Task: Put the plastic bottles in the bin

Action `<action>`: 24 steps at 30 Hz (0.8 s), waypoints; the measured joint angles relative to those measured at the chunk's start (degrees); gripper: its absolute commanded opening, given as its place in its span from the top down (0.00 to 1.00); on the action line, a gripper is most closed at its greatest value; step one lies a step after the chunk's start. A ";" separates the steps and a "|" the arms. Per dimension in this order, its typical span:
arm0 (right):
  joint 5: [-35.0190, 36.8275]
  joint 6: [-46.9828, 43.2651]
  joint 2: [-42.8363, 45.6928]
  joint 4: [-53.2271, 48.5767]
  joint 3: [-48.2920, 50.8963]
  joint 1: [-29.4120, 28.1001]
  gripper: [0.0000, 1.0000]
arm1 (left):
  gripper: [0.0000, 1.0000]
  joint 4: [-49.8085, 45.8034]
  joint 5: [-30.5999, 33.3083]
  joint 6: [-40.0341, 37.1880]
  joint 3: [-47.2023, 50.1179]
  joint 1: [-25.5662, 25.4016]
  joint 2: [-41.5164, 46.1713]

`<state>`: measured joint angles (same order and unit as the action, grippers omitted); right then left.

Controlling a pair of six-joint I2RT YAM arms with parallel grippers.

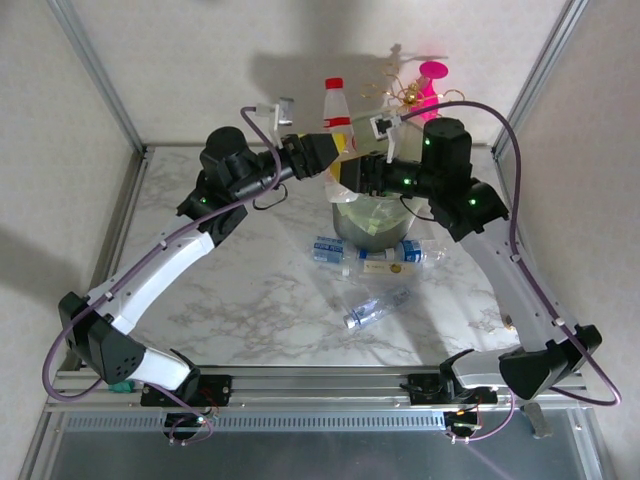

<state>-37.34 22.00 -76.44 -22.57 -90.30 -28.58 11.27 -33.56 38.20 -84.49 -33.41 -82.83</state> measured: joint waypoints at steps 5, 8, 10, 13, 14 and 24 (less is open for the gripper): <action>7.72 -0.42 0.94 -2.62 -0.28 1.44 0.60 | 0.05 -5.20 9.53 -3.39 -2.05 -0.04 0.90; 15.26 -0.85 0.26 -7.67 -2.25 2.60 0.60 | 0.05 -8.83 16.85 -5.75 -1.99 -0.04 2.80; 21.22 -1.11 -1.38 -11.85 -5.44 2.91 0.60 | 0.05 -10.29 20.17 -6.80 -1.51 -0.04 4.28; 29.38 -1.51 -5.18 -17.99 -10.75 2.95 0.60 | 0.06 -12.02 23.34 -7.67 -0.20 -0.04 6.38; 31.50 -1.66 -6.54 -19.85 -12.17 2.95 0.60 | 0.06 -12.28 23.98 -7.87 0.33 -0.04 6.82; 39.08 -1.70 -16.79 -31.71 -17.70 2.95 0.60 | 0.06 -14.36 25.73 -7.76 7.63 -0.04 8.20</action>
<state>1.74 20.29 -93.23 -54.28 -108.01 -25.63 -3.09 -7.84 30.44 -76.86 -33.45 -74.63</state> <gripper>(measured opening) 0.402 0.939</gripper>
